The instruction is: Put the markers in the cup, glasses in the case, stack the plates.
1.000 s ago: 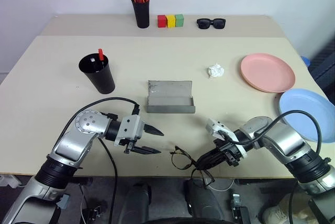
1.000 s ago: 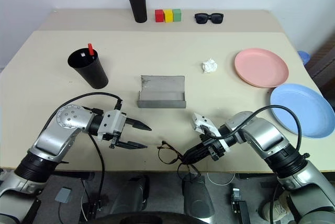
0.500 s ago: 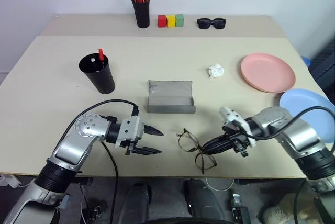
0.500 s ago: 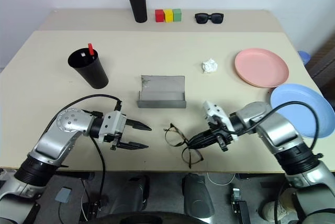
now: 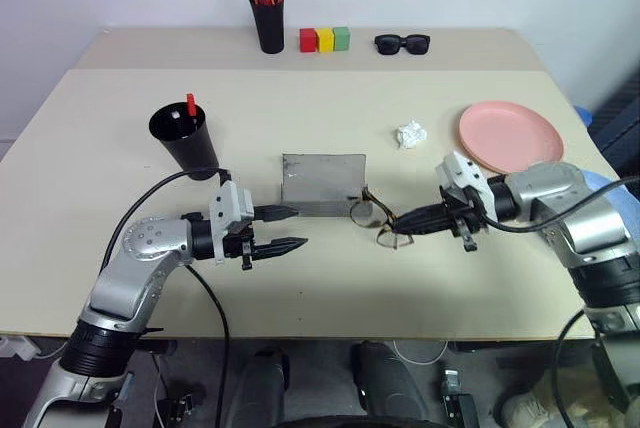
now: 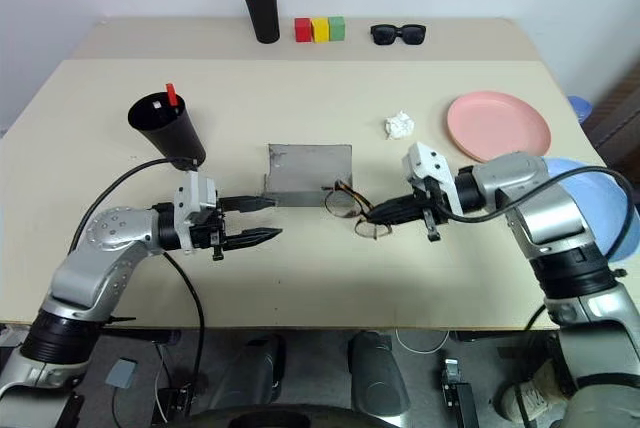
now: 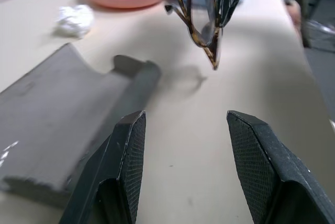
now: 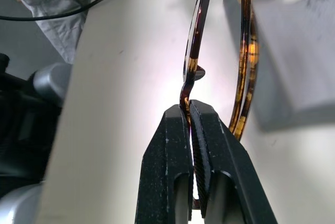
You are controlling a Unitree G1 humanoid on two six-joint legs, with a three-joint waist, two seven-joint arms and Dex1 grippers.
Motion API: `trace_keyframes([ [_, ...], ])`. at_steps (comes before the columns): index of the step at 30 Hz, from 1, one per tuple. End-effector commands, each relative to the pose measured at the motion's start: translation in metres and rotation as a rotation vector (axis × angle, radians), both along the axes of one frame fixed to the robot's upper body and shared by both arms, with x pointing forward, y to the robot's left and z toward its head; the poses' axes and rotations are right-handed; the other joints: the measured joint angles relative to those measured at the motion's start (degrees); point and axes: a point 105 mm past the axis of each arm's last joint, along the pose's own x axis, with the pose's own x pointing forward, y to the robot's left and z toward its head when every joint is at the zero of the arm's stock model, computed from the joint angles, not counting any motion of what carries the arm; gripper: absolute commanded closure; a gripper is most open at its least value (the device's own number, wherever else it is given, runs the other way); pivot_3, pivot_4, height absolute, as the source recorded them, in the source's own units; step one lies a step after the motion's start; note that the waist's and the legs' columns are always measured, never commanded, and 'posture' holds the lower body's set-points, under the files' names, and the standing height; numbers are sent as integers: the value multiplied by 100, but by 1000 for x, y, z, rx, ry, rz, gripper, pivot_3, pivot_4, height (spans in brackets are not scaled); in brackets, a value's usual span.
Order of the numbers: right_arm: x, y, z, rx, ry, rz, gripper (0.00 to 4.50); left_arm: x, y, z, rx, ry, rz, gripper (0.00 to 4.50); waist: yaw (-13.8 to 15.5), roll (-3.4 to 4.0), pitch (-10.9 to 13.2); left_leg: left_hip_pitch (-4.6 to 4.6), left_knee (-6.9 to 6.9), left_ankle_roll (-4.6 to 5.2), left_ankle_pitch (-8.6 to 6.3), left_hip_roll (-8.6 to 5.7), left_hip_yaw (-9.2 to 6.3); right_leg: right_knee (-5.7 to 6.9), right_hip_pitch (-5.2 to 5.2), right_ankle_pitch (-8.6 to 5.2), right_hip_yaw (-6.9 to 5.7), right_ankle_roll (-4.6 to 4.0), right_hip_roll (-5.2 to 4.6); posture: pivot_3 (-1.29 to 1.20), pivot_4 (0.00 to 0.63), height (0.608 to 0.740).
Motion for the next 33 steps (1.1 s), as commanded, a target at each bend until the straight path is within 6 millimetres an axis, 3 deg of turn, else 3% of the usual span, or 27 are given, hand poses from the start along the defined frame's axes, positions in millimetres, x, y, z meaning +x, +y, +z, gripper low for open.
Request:
trace_keyframes([
  [1,14,7,12,-12,-85,38,4448,-5,-4,15,-68,-20,35,1977,13,1,1,0,0,0,0,-1,0,1,-1,0,0,0,-2,0,150,740],
  [16,65,42,38,-36,-272,126,4448,-16,4,9,-128,19,206,1977,-4,5,3,0,-7,-1,0,-1,-1,2,-6,1,-2,-3,-1,0,150,740],
  [33,80,53,25,-72,-264,137,4448,-24,24,13,-75,-10,268,1977,-12,14,9,0,-11,-1,0,-3,0,3,-8,2,-2,-5,-2,0,150,740],
])
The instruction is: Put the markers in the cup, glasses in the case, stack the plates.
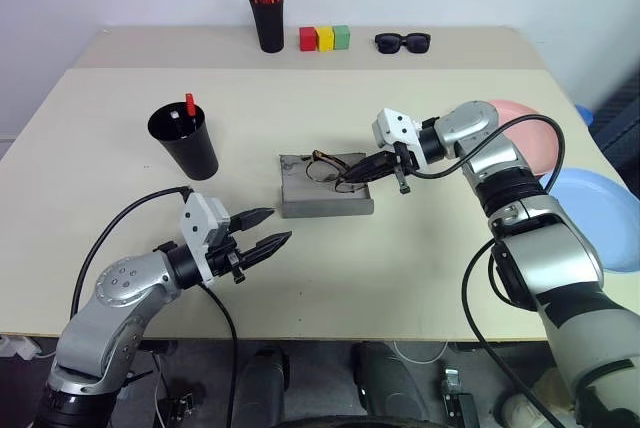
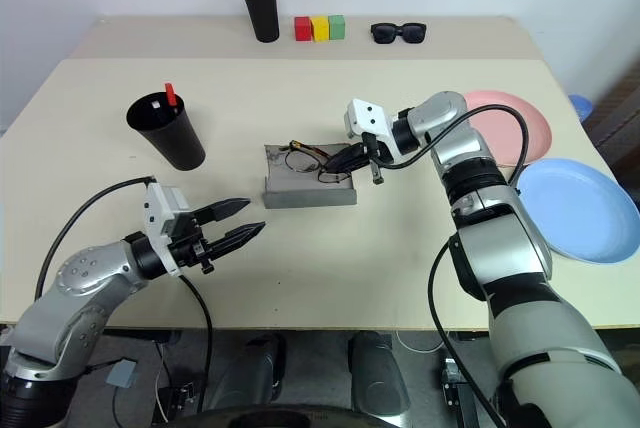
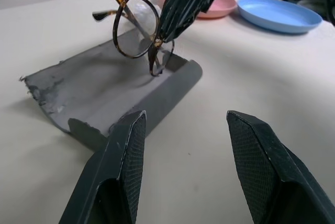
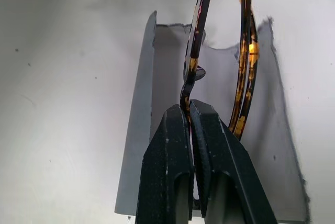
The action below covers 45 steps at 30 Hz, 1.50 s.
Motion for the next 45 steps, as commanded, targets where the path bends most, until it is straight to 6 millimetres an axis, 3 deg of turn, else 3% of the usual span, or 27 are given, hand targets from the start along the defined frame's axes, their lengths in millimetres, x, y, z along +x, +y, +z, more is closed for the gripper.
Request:
trace_keyframes([
  [1,3,5,16,5,-46,23,4448,-4,2,13,4,-56,-2,1977,0,0,0,0,0,0,0,0,0,0,0,0,0,0,0,0,150,740],
  [19,-1,-4,13,-161,6,37,4448,-3,-3,14,0,-53,0,1977,3,4,2,0,-1,0,0,0,0,0,0,0,0,0,0,0,150,740],
  [35,-5,-5,8,-200,48,37,4448,-3,-6,12,-3,-49,3,1977,2,4,2,0,-1,0,0,0,0,0,-1,0,0,0,0,0,150,740],
  [36,-5,-4,9,-198,49,39,3856,-3,-6,13,-3,-49,4,1977,2,4,3,0,-1,0,0,0,0,0,-1,0,0,0,0,0,150,740],
  [38,-5,-3,10,-182,49,42,3137,-3,-6,13,-3,-49,7,1977,2,4,3,0,-2,0,0,0,0,0,-1,0,0,0,0,0,150,740],
  [44,-4,2,17,-115,30,36,90,-2,-4,13,0,-48,14,1977,-5,5,3,0,-3,0,0,0,0,0,-2,0,0,0,0,0,150,740],
  [45,-3,4,23,-63,31,29,36,-1,-3,13,-1,-49,17,1977,-5,5,3,0,-3,0,0,0,0,0,-2,0,0,0,0,0,150,740],
])
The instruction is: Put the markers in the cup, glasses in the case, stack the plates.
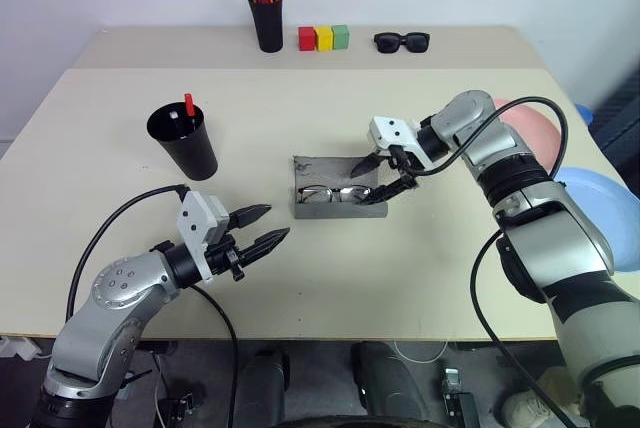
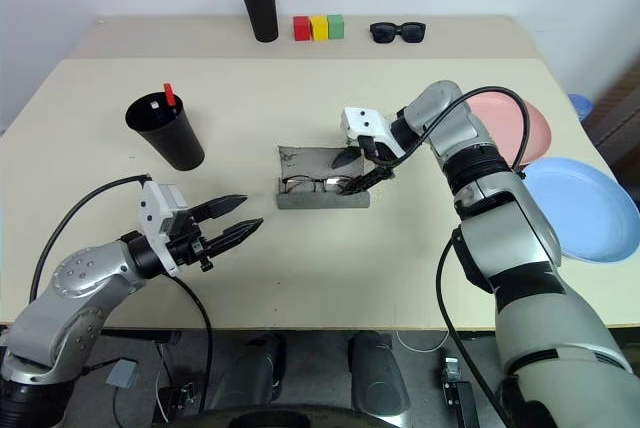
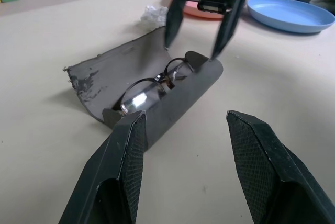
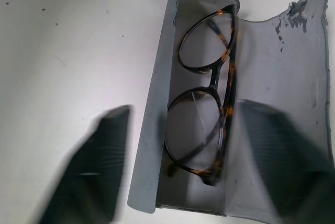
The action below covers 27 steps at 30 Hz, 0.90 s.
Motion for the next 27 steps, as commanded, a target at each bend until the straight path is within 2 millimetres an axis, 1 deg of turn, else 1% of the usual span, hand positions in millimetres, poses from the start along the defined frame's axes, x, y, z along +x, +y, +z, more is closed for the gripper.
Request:
trace_keyframes([
  [1,2,11,31,158,-61,3,36,-2,-2,9,-5,-35,-14,1977,2,0,0,0,0,0,0,0,0,0,0,0,0,0,0,0,150,740],
  [4,1,11,54,345,-49,-45,36,3,1,10,-7,-46,10,1977,9,0,0,-1,-1,0,0,0,-1,0,0,0,0,0,0,0,150,740],
  [6,-1,3,64,445,-61,-81,36,6,3,12,-15,-52,31,1977,25,0,0,-1,-1,0,0,0,-2,-1,1,0,-1,0,0,0,150,740],
  [8,-2,-7,68,529,-79,-143,36,9,5,12,-14,-58,43,1977,37,-1,0,-1,-1,0,0,0,-4,-2,5,0,-1,0,-1,0,150,740],
  [11,-3,-25,67,603,-123,-252,36,14,8,13,-17,-67,65,1977,44,0,0,-2,2,0,0,-3,-4,-4,8,0,-2,0,-4,0,150,740],
  [16,-12,-55,55,672,-192,-453,36,27,11,14,-14,-87,90,1977,32,1,0,-4,-1,0,0,-3,-1,-1,0,0,0,0,-3,0,150,740],
  [19,-27,-76,35,697,-223,-613,36,35,12,16,-12,-96,93,1977,34,-1,-1,-4,0,0,0,-2,0,-2,1,0,1,1,-3,0,150,740],
  [25,-46,-86,12,734,-219,-795,36,45,16,16,0,-109,93,1977,18,0,-1,-2,6,0,0,-2,8,-1,1,0,7,1,-1,0,150,740],
  [27,-52,-88,6,736,-263,-846,36,50,18,18,4,-121,98,1977,27,0,-1,0,5,0,0,0,7,-1,3,0,8,1,3,0,150,740],
])
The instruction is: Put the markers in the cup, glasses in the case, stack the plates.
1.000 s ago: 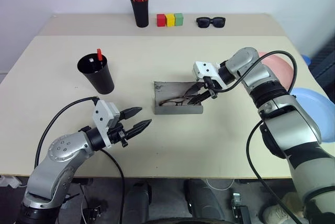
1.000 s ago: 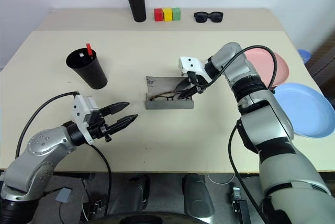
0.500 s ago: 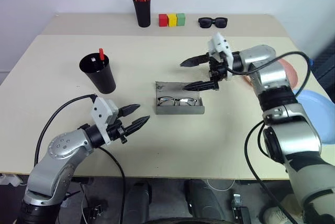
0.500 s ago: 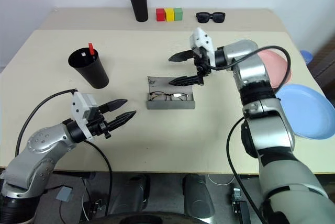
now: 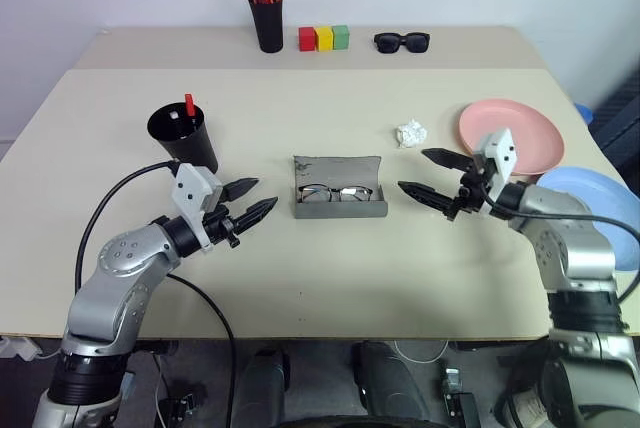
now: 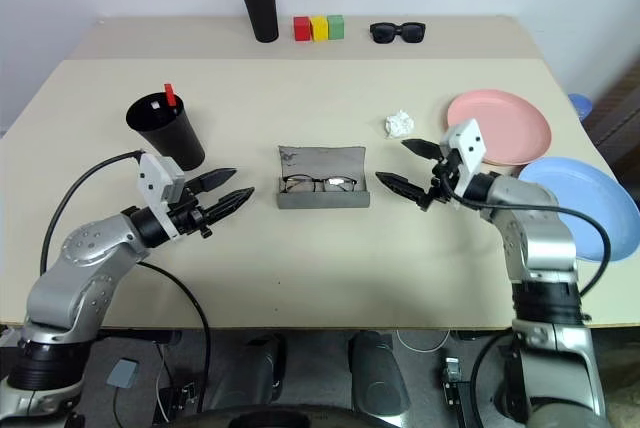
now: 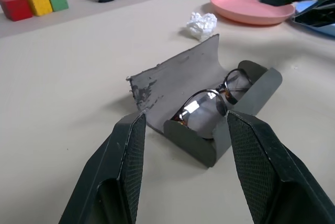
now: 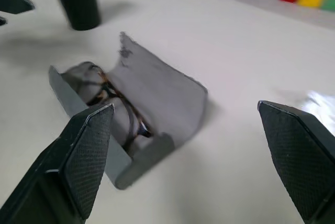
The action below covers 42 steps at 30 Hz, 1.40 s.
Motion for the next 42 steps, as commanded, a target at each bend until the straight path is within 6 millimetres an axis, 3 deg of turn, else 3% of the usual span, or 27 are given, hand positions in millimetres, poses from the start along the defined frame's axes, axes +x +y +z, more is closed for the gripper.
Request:
trace_keyframes([
  [1,-9,-2,9,15,-88,-95,7,7,2,13,-3,-55,-5,2242,11,0,0,0,0,0,0,0,-1,0,1,0,-1,0,1,0,150,740],
  [3,-15,-2,0,17,-68,-132,0,14,4,17,-7,-55,5,2866,31,-3,-2,-2,-1,0,0,0,-3,-1,2,0,-2,0,1,0,150,740],
  [6,-27,3,-17,3,-21,-138,0,31,6,25,4,-73,34,4284,49,-3,-1,-5,1,0,0,-2,-4,-5,2,0,-1,1,-2,0,150,740],
  [7,-29,4,-20,4,-11,-137,0,34,6,27,11,-78,38,4437,41,-2,-1,-5,2,0,0,-2,-4,-5,4,0,-3,1,-1,0,150,740],
  [13,-38,10,-28,-9,-14,-155,0,65,7,41,24,-96,98,4437,-4,-2,-1,-3,1,0,0,-1,-5,-4,2,0,-2,1,3,0,150,740],
  [17,-50,15,-31,-75,-68,-91,0,96,-8,49,168,-115,53,4437,63,-4,-1,-5,2,-1,1,-1,-13,0,2,-1,-9,2,6,0,150,740],
  [25,-60,-4,-1,18,-210,-59,0,134,-19,56,389,-109,9,4437,9,-6,0,-7,-3,0,0,-2,-12,-8,4,-1,-8,5,7,0,150,740],
  [32,-66,-10,7,15,-251,-30,0,149,-34,53,499,-98,-51,4437,12,-7,1,-8,-3,0,0,-2,-12,-7,3,-3,-8,7,7,0,150,740],
  [42,-73,-12,3,13,-252,-34,0,148,-52,39,641,-76,-181,4437,10,-10,3,-11,-2,0,0,-3,-12,-6,2,-4,-7,10,7,0,150,740],
])
